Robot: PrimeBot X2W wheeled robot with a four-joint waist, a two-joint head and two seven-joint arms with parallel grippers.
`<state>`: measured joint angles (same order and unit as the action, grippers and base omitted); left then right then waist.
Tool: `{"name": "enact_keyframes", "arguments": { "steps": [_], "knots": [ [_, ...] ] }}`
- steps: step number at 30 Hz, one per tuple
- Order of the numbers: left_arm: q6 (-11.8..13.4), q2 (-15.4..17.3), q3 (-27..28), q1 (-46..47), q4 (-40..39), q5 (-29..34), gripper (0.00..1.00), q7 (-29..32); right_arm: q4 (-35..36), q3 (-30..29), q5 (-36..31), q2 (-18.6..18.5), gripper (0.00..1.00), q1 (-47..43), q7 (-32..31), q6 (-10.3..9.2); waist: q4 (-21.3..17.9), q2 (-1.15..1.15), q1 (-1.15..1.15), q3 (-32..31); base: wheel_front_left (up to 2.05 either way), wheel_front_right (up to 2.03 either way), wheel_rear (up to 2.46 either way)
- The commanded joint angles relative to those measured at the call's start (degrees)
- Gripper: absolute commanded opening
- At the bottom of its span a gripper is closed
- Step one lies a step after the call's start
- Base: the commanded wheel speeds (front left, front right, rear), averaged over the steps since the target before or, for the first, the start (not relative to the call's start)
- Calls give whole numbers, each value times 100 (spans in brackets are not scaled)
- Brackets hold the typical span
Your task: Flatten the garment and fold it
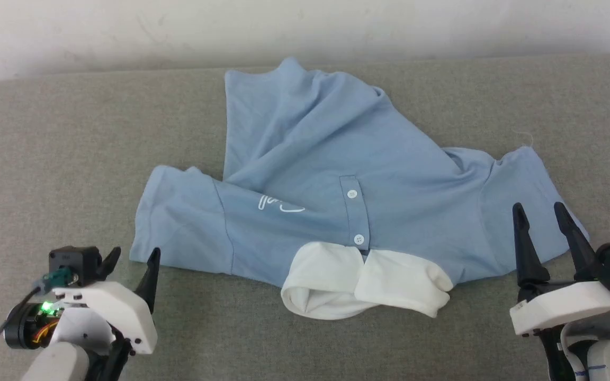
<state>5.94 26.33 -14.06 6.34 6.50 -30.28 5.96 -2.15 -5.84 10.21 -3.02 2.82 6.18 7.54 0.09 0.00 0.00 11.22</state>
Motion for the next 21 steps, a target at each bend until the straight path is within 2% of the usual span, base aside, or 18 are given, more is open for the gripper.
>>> {"name": "enact_keyframes", "arguments": {
  "steps": [1, 5, 11, 18, 19, 20, 21],
  "knots": [
    [41, 91, -36, 80, -67, -62, 100, 296, -12, 14, 44, 12, 100, 3, 54, -5, -55, 0, 0, 183, 0, 0, 0],
    [155, 328, -125, 268, -201, -81, 100, 1163, -88, 1, 85, 13, 100, 82, 148, -5, -126, 0, 0, 364, 0, 0, 0],
    [377, 610, -174, 500, -271, 20, 100, 1955, -191, -13, 68, 13, 100, 236, 246, -5, -261, 0, 0, 582, 0, 0, 0],
    [404, 674, -341, 400, -284, -269, 100, 2922, -281, -90, 84, 13, 100, 354, 329, -5, -360, 0, 0, 705, 0, 0, 0],
    [395, 671, -380, 362, -289, -307, 42, 3027, -297, -92, 84, 13, 100, 363, 338, -5, -367, 0, 0, 708, 0, 0, 0],
    [384, 654, -407, 315, -302, -369, 0, 3122, -314, -92, 81, 13, 100, 368, 344, -5, -372, 0, 0, 702, 0, 0, 0],
    [385, 621, -416, 271, -336, -445, 0, 3196, -333, -96, 75, 13, 100, 370, 348, -5, -371, 0, 0, 687, 0, 0, 0]
  ]
}}
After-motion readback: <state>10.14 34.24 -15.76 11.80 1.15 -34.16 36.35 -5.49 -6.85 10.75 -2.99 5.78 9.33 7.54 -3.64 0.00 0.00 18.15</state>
